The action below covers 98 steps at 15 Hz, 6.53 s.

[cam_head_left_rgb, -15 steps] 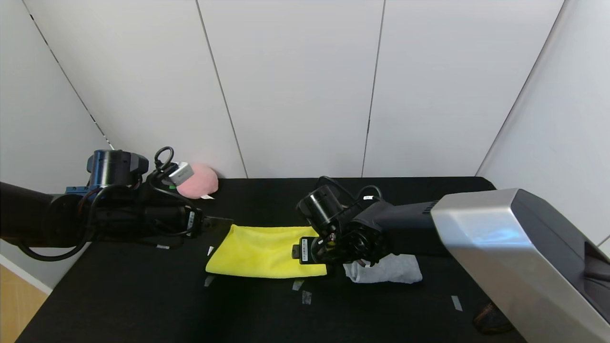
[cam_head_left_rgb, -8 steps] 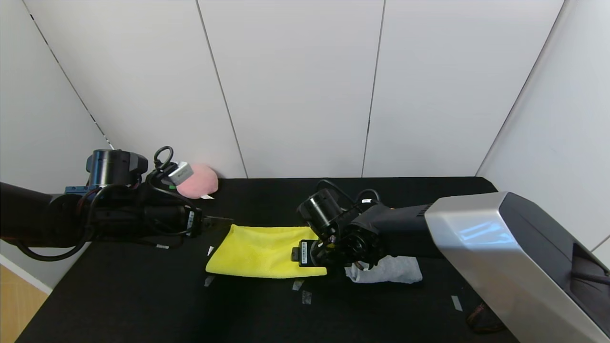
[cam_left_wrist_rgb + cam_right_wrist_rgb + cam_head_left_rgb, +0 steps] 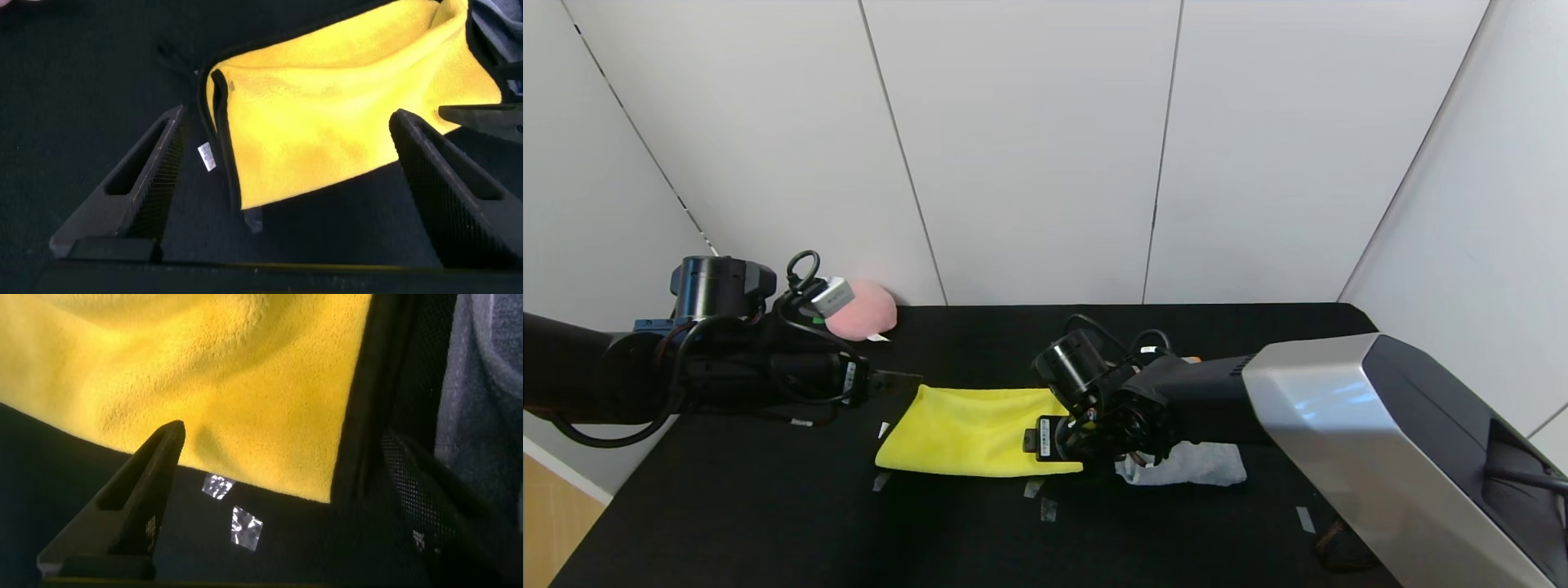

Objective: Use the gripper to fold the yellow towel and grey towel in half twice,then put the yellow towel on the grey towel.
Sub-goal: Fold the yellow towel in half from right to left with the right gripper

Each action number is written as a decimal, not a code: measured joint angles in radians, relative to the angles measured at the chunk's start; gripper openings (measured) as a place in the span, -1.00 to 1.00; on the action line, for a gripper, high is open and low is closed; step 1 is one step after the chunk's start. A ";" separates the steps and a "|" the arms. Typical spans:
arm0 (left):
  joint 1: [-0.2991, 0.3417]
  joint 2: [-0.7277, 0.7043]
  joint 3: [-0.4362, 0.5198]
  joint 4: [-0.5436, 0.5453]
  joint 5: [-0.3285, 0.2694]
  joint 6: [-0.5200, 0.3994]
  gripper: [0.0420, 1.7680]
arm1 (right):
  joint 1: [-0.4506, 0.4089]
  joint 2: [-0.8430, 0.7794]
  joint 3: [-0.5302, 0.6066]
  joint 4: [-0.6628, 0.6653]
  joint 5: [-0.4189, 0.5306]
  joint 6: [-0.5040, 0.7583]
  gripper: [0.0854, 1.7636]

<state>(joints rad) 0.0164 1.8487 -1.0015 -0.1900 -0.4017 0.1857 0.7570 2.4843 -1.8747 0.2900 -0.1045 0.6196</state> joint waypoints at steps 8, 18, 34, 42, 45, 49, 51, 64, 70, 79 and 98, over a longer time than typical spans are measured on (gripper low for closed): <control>0.000 0.001 0.000 0.000 0.000 0.000 0.94 | 0.002 0.005 0.002 0.003 0.000 0.001 0.41; 0.000 0.001 -0.002 0.000 0.000 0.000 0.94 | 0.005 0.005 0.002 0.004 0.001 0.019 -0.93; 0.000 -0.002 0.001 0.001 0.000 0.000 0.94 | -0.057 -0.116 0.005 0.039 0.001 0.030 -0.93; 0.000 -0.005 0.001 0.001 0.000 0.000 0.94 | -0.112 -0.155 0.008 0.106 0.001 0.028 -0.93; 0.000 -0.006 0.001 0.000 0.000 0.000 0.94 | -0.133 -0.175 0.009 0.131 0.001 0.027 -0.93; 0.000 -0.008 0.001 0.001 0.000 0.000 0.94 | -0.140 -0.185 0.005 0.135 0.001 0.023 -0.93; 0.000 -0.009 0.001 0.001 0.000 0.000 0.94 | -0.118 -0.179 -0.007 0.130 0.005 0.013 -0.93; 0.000 -0.016 0.001 0.000 0.000 -0.147 0.94 | 0.070 -0.080 -0.106 0.060 0.006 -0.126 -0.93; 0.000 -0.025 0.002 0.000 0.000 0.001 0.94 | 0.120 -0.034 -0.108 0.012 0.007 -0.170 -0.93; 0.001 -0.030 0.001 0.000 0.000 0.001 0.94 | 0.127 0.018 -0.117 -0.088 0.066 -0.219 -0.93; 0.000 -0.027 0.001 0.000 0.005 0.001 0.94 | 0.129 0.110 -0.126 -0.218 0.147 -0.298 -0.18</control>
<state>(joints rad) 0.0164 1.8219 -1.0000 -0.1900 -0.3970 0.1868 0.8862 2.5938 -2.0002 0.0721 0.0428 0.3215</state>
